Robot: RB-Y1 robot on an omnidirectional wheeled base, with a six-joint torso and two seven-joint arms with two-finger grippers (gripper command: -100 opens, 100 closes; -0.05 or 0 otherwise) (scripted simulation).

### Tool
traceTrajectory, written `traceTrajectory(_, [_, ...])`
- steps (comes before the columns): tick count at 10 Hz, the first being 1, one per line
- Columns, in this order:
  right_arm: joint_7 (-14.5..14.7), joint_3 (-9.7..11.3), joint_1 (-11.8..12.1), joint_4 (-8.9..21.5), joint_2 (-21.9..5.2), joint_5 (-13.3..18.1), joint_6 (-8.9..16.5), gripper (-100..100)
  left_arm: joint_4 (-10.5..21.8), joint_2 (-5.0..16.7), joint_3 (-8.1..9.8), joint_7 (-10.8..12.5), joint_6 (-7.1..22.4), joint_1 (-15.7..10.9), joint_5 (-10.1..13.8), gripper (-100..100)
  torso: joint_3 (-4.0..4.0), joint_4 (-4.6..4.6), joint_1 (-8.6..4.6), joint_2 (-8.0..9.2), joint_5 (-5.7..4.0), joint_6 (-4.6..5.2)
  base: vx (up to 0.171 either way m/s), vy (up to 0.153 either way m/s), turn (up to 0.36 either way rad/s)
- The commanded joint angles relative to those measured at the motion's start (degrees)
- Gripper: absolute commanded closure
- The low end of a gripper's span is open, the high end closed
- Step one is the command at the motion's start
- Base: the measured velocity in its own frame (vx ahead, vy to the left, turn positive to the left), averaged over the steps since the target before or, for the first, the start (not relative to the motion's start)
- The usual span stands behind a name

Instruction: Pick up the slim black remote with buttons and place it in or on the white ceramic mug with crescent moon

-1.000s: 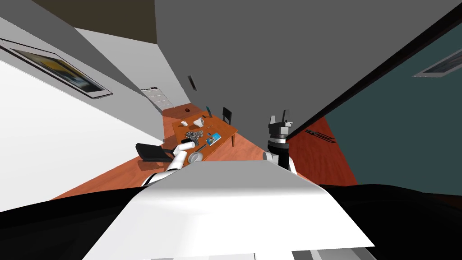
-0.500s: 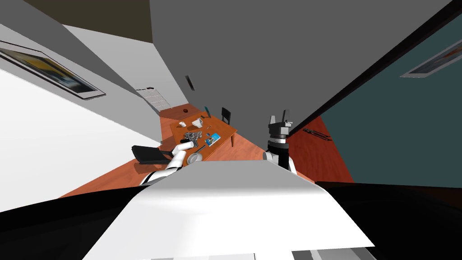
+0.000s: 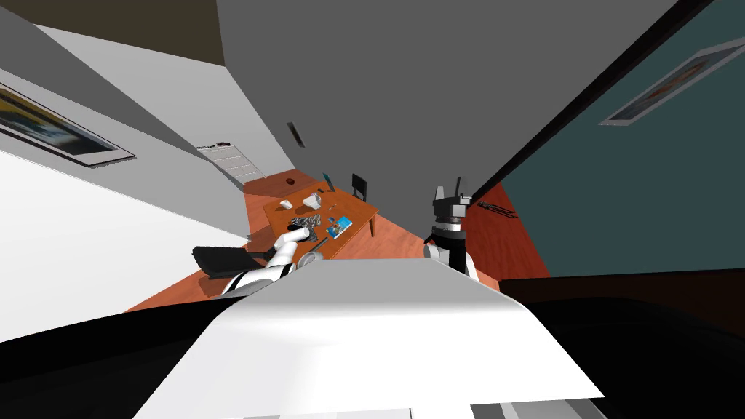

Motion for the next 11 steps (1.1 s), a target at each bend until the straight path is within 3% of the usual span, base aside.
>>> traceTrajectory(1, [0.00, 0.00, 0.00, 0.00, 0.00, 0.00, 0.00, 0, 2.86, 0.68, 0.31, -0.19, 1.11, -0.72, 0.94, -100, 0.00, 0.00, 0.00, 0.00, 0.00, 0.00, 0.009, 0.014, -0.102])
traceTrajectory(4, [0.00, 0.00, 0.00, 0.00, 0.00, 0.00, 0.00, 0, 6.05, 1.50, 0.81, 0.33, 3.34, -1.76, 1.70, -100, 0.01, 0.00, -0.04, 0.01, -0.01, -0.01, 0.006, 0.004, -0.077])
traceTrajectory(7, [0.00, 0.00, 0.01, 0.00, 0.00, 0.00, 0.00, 0, 12.23, 2.92, 1.73, 1.29, 7.36, -3.58, 3.09, -100, 0.00, -0.01, -0.01, 0.00, 0.00, -0.05, 0.010, 0.009, -0.108])
traceTrajectory(8, [0.00, 0.00, 0.00, 0.00, 0.00, 0.00, 0.00, 0, 12.61, 2.92, 1.73, 1.29, 7.36, -3.58, 3.09, -100, 0.00, -0.01, -0.03, 0.00, 0.00, -0.02, 0.009, 0.007, -0.074])
traceTrajectory(10, [0.00, 0.00, 0.00, 0.00, 0.00, 0.00, 0.00, 0, 17.17, 3.89, 2.50, 2.12, 10.71, -5.00, 4.24, -100, 0.00, 0.00, -0.04, 0.00, -0.01, -0.02, 0.016, 0.008, -0.132])
traceTrajectory(11, [0.00, 0.00, 0.01, 0.00, 0.00, 0.00, 0.00, 0, 17.42, 3.89, 2.50, 2.12, 10.71, -5.00, 4.24, -100, -0.01, -0.01, -0.03, -0.02, 0.00, -0.03, 0.016, 0.013, -0.059])
